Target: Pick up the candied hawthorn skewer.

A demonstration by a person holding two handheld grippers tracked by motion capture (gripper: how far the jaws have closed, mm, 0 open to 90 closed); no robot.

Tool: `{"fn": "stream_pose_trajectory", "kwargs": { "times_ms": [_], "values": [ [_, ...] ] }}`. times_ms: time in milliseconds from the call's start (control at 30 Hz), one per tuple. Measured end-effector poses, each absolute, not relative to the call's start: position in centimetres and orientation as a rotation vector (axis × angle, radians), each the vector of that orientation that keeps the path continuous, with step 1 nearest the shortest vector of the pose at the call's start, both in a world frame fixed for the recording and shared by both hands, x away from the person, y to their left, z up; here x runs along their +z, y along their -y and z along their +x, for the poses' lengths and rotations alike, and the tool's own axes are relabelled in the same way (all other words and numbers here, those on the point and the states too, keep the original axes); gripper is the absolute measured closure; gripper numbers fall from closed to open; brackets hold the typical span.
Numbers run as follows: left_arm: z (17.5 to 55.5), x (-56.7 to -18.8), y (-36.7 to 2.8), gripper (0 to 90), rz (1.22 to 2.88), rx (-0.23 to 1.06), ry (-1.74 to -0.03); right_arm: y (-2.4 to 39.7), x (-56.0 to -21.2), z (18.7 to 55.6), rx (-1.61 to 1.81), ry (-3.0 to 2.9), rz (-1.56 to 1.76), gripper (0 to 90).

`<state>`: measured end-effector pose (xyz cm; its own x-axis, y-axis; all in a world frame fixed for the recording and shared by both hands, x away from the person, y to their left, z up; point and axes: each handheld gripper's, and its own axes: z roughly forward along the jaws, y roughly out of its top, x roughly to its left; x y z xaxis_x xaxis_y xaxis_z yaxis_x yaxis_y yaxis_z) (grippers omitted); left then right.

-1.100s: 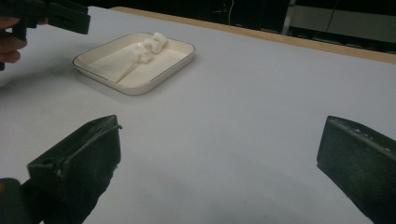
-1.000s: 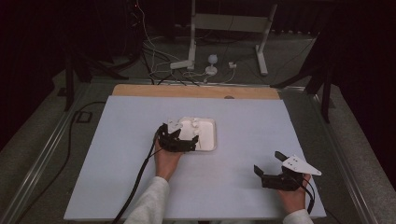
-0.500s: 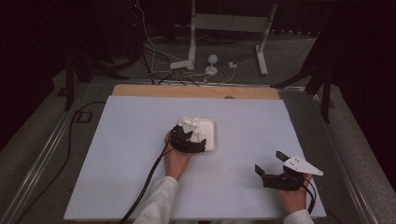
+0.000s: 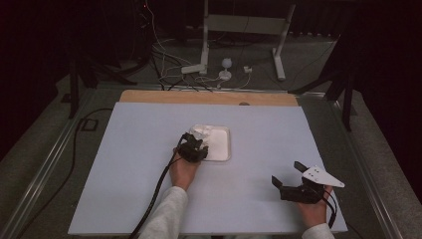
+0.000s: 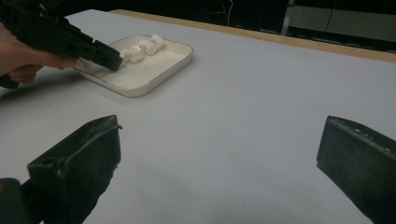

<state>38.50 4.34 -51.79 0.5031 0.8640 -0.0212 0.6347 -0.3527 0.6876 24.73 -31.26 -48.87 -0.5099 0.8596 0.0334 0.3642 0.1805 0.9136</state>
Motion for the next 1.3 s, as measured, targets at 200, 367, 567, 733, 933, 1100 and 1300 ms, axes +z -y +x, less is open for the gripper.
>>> {"fn": "stream_pose_trajectory", "kwargs": {
  "times_ms": [200, 367, 567, 733, 933, 1100, 1300],
  "values": [
    [38.7, -51.5, -4.9, 89.2, 2.107, 0.420, -1.273, 31.2, -48.9, 24.7, 1.300, -1.968, 1.144, 0.0],
    [38.9, -51.3, -5.4, 90.0, 2.089, 0.372, -1.304, 31.3, -48.9, 24.7, 1.300, -1.966, 1.149, 0.0],
    [38.5, -50.1, -6.0, 90.0, 2.068, 0.343, -1.309, 31.4, -48.9, 24.8, 1.297, -1.965, 1.151, 0.0],
    [37.9, -50.1, -6.2, 89.9, 2.091, 0.294, -1.319, 31.2, -48.9, 24.8, 1.295, -1.970, 1.146, 0.0],
    [37.7, -50.5, -6.7, 89.8, 2.108, 0.260, -1.335, 31.2, -48.9, 24.7, 1.295, -1.967, 1.149, 0.0],
    [37.4, -50.1, -7.3, 90.0, 2.077, 0.252, -1.316, 31.3, -48.9, 24.7, 1.296, -1.966, 1.150, 0.0],
    [36.5, -49.2, -8.2, 90.0, 2.032, 0.263, -1.266, 31.2, -49.0, 24.8, 1.302, -1.969, 1.153, 0.0]
  ]
}}
